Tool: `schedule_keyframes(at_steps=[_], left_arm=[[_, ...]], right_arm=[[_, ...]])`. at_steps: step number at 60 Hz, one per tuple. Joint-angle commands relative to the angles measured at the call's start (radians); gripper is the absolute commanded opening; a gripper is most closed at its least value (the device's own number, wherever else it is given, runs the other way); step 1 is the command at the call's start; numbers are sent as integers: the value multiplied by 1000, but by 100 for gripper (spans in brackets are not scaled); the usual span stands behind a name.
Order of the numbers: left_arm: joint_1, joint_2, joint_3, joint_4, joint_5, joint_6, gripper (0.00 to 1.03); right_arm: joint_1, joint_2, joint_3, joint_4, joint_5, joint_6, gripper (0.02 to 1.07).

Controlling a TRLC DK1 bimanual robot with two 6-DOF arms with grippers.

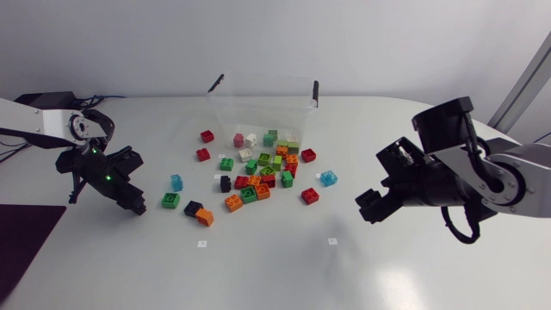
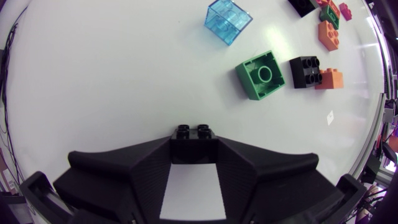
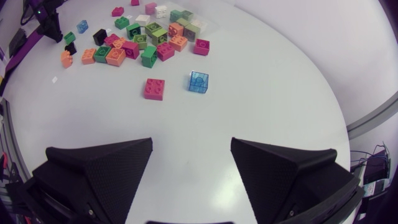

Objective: Place the duplo bricks in the container

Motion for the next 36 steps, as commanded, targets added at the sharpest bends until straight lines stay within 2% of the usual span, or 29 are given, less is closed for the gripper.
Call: schedule_keyframes(at_steps=[1, 18, 22, 36], left_arm=[[-4, -33, 10, -33, -10, 16, 36], [-69, -238, 29, -101, -2, -13, 36], [-86, -261, 50, -118, 10, -30, 36], [-115, -274, 193, -172, 145, -105, 36]], right_arm=[[13, 62, 51, 10, 15, 0, 90], [66, 290, 200, 5, 64, 55, 90], [65, 350, 244, 2, 64, 62, 87], [49, 539, 377, -12, 49, 105, 87]])
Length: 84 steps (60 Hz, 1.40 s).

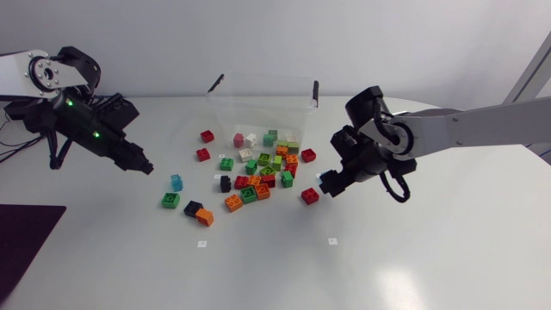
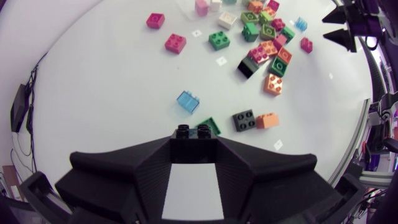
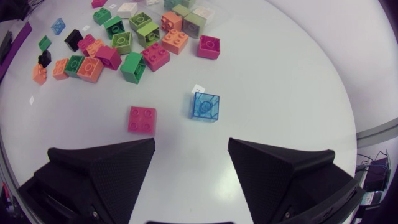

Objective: Place the duplo bricks in the container

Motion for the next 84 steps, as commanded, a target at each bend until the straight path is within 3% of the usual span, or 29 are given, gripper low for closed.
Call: schedule_keyframes(at_steps=[1, 7, 10, 33, 63, 84], left_arm=[[-8, -12, 74, -30, 47, -39, 36], [-22, -5, 135, -30, 89, -71, 36], [-27, 0, 158, -28, 109, -85, 36], [-105, 112, 370, -5, 217, -169, 36], [-188, 406, 763, -2, 277, -280, 36], [-234, 624, 1054, -8, 277, -366, 38]], right_arm=[[-9, 74, 48, -11, -8, 37, 87], [-12, 150, 97, -14, -6, 51, 86], [-14, 174, 113, -14, -8, 54, 81], [-55, 289, 221, -8, -8, 43, 81], [-65, 384, 308, -65, -32, 33, 34], [-72, 226, 291, -102, -52, 37, 31]])
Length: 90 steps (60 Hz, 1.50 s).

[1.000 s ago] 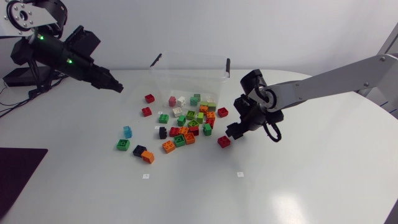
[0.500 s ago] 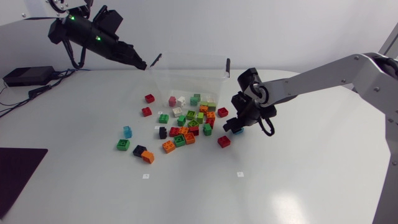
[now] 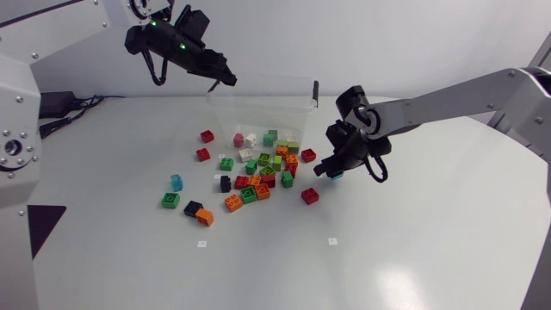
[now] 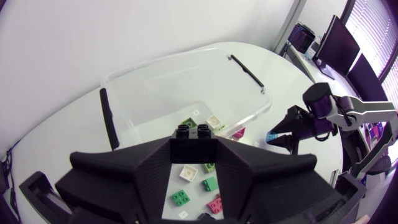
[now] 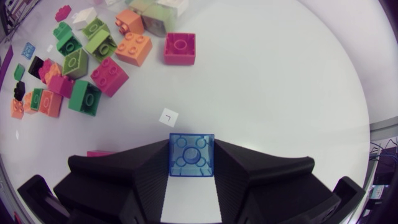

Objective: Place the duplo bricks in the container

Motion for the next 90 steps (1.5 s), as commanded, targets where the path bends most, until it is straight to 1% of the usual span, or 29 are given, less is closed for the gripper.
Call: schedule_keyframes(at_steps=[1, 4, 6, 9, 10, 12, 13, 14, 19, 24, 31, 36, 39, 43, 48, 50, 52, 59, 69, 74, 77, 90], left_arm=[[-2, 78, 110, -3, 11, -52, 39], [0, 113, 159, -15, 11, -64, 42], [0, 139, 199, -24, 11, -70, 50], [1, 165, 236, -32, 8, -75, 67], [1, 171, 245, -33, 8, -75, 78], [1, 181, 254, -33, 6, -73, 93], [3, 182, 256, -33, 6, -73, 96], [3, 182, 254, -33, 6, -72, 98], [4, 184, 251, -55, 5, -67, 98], [4, 164, 234, -145, -31, -44, 98], [24, 84, 130, -139, -51, -44, 98], [47, 4, 16, -87, -52, -40, 98], [59, -74, -102, -18, -61, -31, 98], [73, -140, -208, 31, -61, -17, 98], [90, -235, -383, 106, -78, 23, 98], [95, -255, -421, 121, -86, 35, 98], [104, -297, -507, 155, -89, 58, 98], [133, -392, -679, 224, -109, 124, 98], [164, -487, -827, 278, -110, 170, 98], [181, -557, -956, 333, -112, 210, 98], [190, -579, -1004, 350, -112, 229, 98], [233, -628, -1128, 381, -112, 287, 98]], right_arm=[[8, -73, 1, -25, -7, 3, 31], [16, -98, 10, -33, -8, 9, 31], [23, -113, 18, -43, -10, 10, 31], [32, -134, 33, -59, -16, 21, 31], [34, -141, 36, -60, -17, 21, 31], [40, -153, 44, -65, -19, 24, 31], [45, -158, 47, -65, -21, 27, 31], [46, -167, 50, -65, -21, 29, 31], [57, -182, 62, -68, -22, 37, 31], [71, -194, 79, -80, -22, 52, 31], [85, -219, 110, -82, -22, 64, 31], [88, -228, 158, -99, -25, 76, 31], [92, -230, 187, -108, -28, 78, 31], [100, -230, 222, -111, -28, 84, 31], [111, -213, 267, -111, -28, 87, 31], [112, -204, 285, -111, -28, 89, 31], [112, -191, 305, -109, -28, 92, 31], [115, -153, 355, -96, -27, 103, 31], [124, -92, 408, -66, -27, 113, 31], [134, -61, 428, -37, -22, 118, 31], [135, -42, 449, -36, -21, 118, 31], [134, 27, 524, -10, -8, 116, 31]])
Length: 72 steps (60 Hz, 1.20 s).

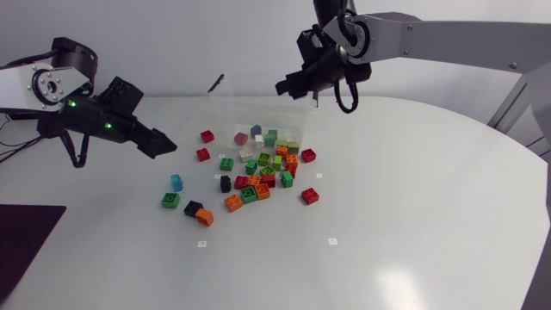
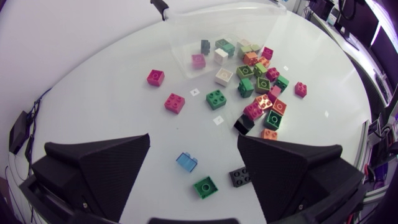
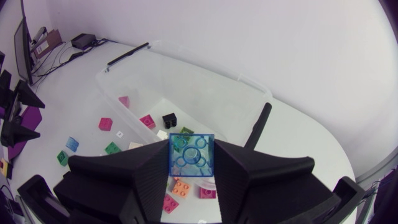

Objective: Place the duplo bricks in the container

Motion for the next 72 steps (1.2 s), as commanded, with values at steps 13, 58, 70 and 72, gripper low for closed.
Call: schedule_keyframes(at_steps=[13, 58, 70, 72], left_arm=[[19, -63, -172, 72, -22, 82, 98], [-128, -46, -314, 143, -186, 84, 98], [-68, 6, -250, 207, -193, 166, 98], [-51, 32, -215, 182, -192, 208, 98]], right_arm=[[-8, 89, 90, 60, 9, 24, 31], [-19, -41, -2, 114, 70, 16, 92], [29, -209, -171, 99, 58, -4, 92], [35, -245, -211, 99, 44, -13, 92]])
